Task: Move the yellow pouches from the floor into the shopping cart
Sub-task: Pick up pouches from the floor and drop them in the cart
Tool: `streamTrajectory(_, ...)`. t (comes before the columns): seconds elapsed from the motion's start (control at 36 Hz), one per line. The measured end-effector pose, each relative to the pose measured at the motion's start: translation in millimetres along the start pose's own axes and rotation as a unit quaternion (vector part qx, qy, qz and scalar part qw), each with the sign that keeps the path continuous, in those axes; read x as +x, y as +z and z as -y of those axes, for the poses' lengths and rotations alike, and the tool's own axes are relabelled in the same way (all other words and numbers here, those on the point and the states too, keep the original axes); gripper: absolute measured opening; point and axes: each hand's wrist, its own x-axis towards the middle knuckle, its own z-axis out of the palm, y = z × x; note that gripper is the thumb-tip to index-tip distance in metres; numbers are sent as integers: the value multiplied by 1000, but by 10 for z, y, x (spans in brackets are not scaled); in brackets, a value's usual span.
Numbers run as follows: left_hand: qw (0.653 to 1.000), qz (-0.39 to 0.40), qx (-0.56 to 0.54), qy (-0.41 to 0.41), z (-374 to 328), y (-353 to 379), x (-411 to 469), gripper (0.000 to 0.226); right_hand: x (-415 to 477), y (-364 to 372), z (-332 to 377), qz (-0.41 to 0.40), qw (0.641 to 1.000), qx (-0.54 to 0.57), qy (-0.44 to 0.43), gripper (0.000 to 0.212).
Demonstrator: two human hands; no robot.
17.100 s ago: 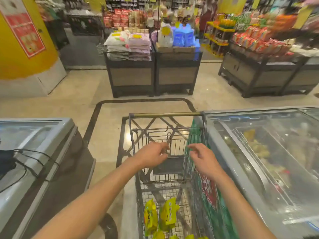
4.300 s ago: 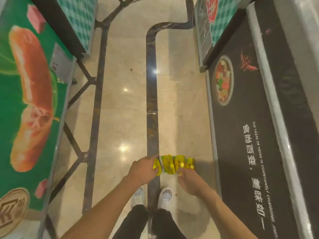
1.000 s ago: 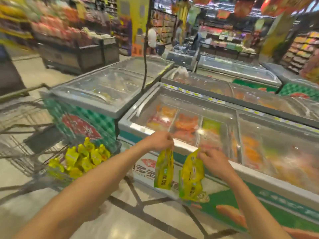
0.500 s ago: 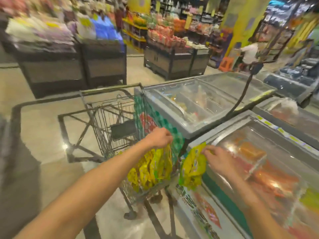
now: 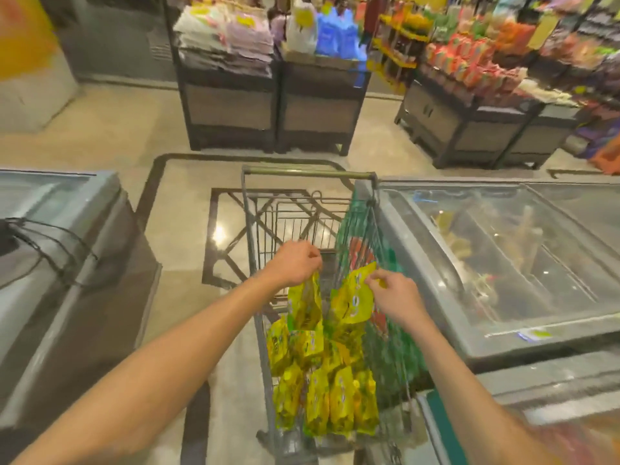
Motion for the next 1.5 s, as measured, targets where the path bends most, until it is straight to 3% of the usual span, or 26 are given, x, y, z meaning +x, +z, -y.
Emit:
streamTrajectory(0.19,993,22,33,-115,488,341,806,29,1122,637,-32,98,994,-19,-40,21)
streamTrajectory(0.39,979,71,85,-168,942,676,1378,32,1892,1337,-196,182,982,-24,-51,25)
streamTrajectory(0.94,955,171,114,-212,2229,1981,1943,23,2874,3042,-672,314,945,-89,-38,27)
streamTrajectory(1.31,933,238,115,-245,2412,2241,2200,31,3068,3416,-899,345,935,-73,-36,27)
streamTrajectory(1.42,928,255,120,-245,2382,2147,2194,36,3078,3320,-890,380,920,-88,-36,35)
streamTrajectory(1.5,937,224,129,-235,2302,1902,2200,39,3093,3112,-868,397,912,-101,-38,47)
